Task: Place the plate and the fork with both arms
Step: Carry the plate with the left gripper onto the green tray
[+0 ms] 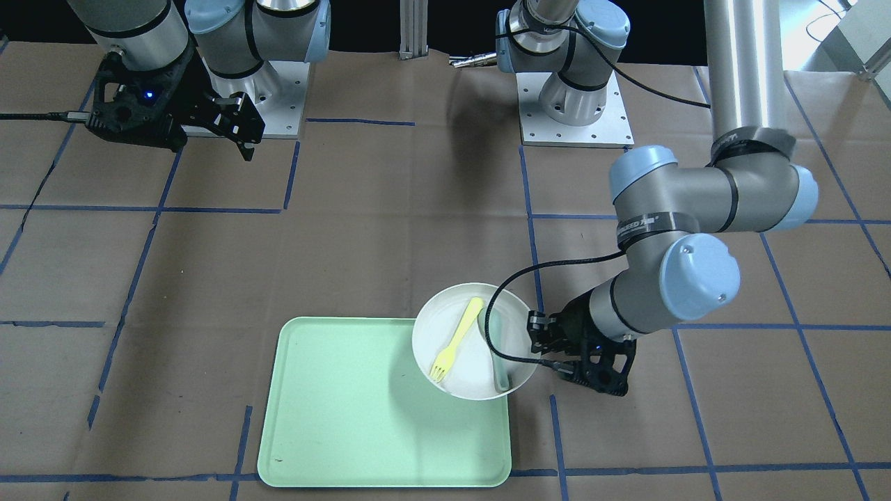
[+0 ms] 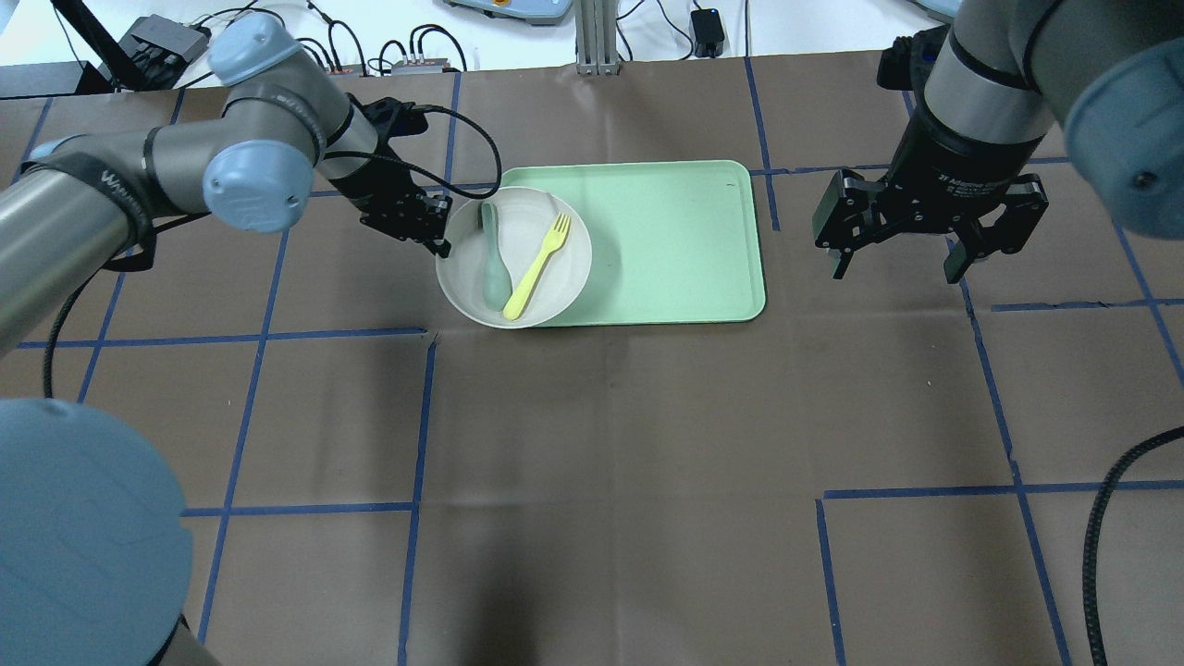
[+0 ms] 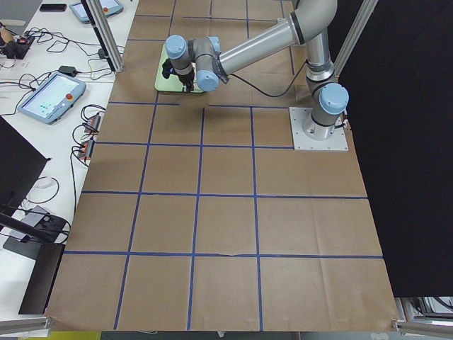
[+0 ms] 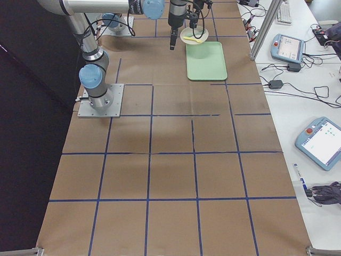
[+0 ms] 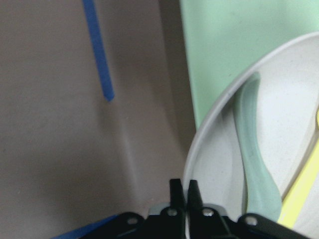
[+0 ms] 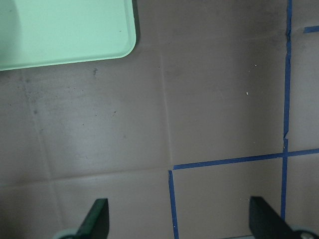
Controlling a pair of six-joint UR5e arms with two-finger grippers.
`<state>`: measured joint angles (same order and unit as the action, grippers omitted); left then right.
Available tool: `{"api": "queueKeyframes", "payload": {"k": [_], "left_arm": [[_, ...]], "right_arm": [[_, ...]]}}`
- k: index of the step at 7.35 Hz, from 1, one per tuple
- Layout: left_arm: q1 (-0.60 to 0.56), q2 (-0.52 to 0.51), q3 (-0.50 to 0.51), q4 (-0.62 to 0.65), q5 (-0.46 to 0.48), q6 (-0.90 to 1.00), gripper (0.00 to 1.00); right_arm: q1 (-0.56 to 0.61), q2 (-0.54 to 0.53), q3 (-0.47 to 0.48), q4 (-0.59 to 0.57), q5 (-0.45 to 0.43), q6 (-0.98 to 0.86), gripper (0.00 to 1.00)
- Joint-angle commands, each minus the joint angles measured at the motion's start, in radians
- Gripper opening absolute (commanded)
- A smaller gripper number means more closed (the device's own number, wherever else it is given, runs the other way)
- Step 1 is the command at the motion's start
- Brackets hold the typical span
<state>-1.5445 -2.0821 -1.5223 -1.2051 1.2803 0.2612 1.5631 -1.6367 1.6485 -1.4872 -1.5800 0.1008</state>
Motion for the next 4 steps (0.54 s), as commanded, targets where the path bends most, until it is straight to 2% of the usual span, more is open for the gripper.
{"api": "queueKeyframes", "payload": {"k": [1,4], "left_arm": [[-0.1,-0.137,0.175,-0.024,-0.016,-0.091,0.0],[-0.121,-0.216,0.224,-0.022,-0.021,-0.12,0.0]], "right_arm": [[0.0,0.0,-0.001,0.001,0.0,-0.001,1.0],[0.0,0.0,0.001,-0.001,0.0,0.0,1.0]]}}
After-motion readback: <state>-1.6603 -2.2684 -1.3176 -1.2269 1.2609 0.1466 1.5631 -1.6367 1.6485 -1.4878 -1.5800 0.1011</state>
